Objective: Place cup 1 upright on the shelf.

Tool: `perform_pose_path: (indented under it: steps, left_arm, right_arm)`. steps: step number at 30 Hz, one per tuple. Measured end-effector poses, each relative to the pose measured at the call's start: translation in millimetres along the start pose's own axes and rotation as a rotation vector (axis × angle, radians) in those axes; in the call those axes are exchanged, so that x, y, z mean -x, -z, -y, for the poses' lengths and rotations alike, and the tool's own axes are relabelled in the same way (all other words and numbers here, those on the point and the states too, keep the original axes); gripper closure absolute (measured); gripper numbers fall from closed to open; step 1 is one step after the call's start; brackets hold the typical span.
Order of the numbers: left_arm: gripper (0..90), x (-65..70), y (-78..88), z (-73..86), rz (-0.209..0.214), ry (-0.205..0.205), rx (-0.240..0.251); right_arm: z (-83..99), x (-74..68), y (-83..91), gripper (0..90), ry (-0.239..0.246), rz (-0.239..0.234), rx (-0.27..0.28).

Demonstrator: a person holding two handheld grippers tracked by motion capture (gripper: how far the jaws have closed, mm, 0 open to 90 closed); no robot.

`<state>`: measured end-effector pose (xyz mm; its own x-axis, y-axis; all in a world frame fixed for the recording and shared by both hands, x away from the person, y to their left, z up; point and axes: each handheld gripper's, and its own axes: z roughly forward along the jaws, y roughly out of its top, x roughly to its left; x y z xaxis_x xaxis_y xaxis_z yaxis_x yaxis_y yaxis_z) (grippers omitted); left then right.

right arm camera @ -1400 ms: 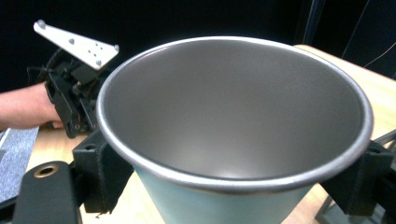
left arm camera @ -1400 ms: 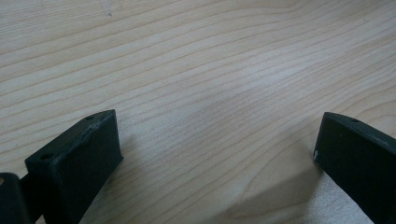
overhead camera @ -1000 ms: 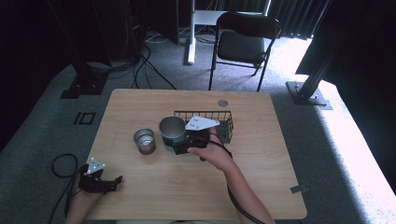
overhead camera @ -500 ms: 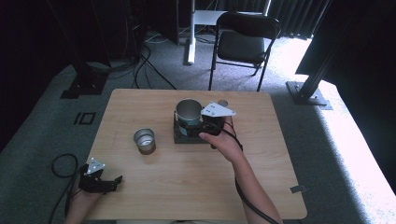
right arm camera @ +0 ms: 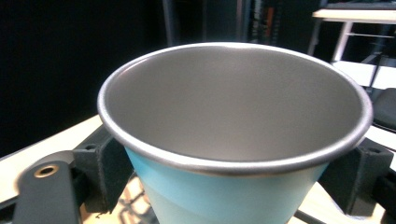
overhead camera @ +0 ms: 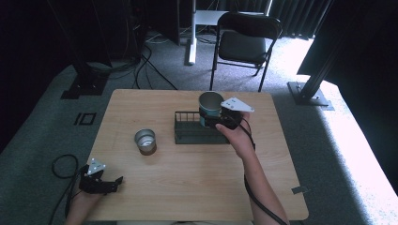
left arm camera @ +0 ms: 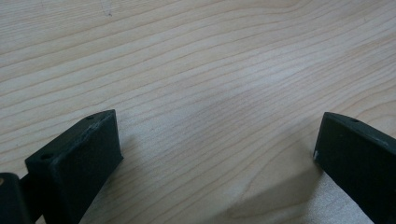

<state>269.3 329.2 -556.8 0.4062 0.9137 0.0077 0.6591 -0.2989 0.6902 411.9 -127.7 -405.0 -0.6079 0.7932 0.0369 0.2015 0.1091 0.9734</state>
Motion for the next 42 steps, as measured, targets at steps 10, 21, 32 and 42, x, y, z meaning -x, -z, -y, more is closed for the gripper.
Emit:
perform_pose_path:
  steps: [10, 21, 32, 42]
  left_arm:
    - [1.2, 0.0, 0.0, 0.0, 0.0, 0.0, 0.0]
    - [1.2, 0.0, 0.0, 0.0, 0.0, 0.0, -0.001]
    - [1.2, 0.0, 0.0, 0.0, 0.0, 0.0, 0.0]
    - [1.2, 0.0, 0.0, 0.0, 0.0, 0.0, 0.0]
  right_arm:
    - [10.4, 25.6, -2.6, 14.6, -0.016, 0.127, -0.014]
    - [32.3, 40.7, -13.0, 14.6, -0.067, 0.19, -0.027]
    - [60.2, 43.8, -24.5, 14.6, -0.091, 0.22, -0.073]
    - [75.5, 42.0, -26.1, 14.6, -0.088, 0.24, -0.071]
